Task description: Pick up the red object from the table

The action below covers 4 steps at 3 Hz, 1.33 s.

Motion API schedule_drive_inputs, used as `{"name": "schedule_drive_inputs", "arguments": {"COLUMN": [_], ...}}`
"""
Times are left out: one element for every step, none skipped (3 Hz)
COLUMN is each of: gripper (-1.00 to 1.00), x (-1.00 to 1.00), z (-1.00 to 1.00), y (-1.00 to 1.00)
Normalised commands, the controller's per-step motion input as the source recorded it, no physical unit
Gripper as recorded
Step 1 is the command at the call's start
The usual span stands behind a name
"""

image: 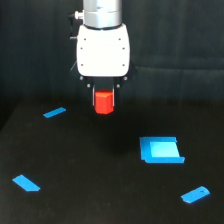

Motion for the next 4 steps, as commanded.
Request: {"name": "schedule_drive_inputs", "arguments": {"gripper": [-1.00, -1.00, -0.96, -0.94], "x": [-0.03, -0.05, -0.06, -0.14], "z": [0.08, -0.02, 0.00, -0.05], "y": [-0.05, 0.02, 0.00, -0.09]}}
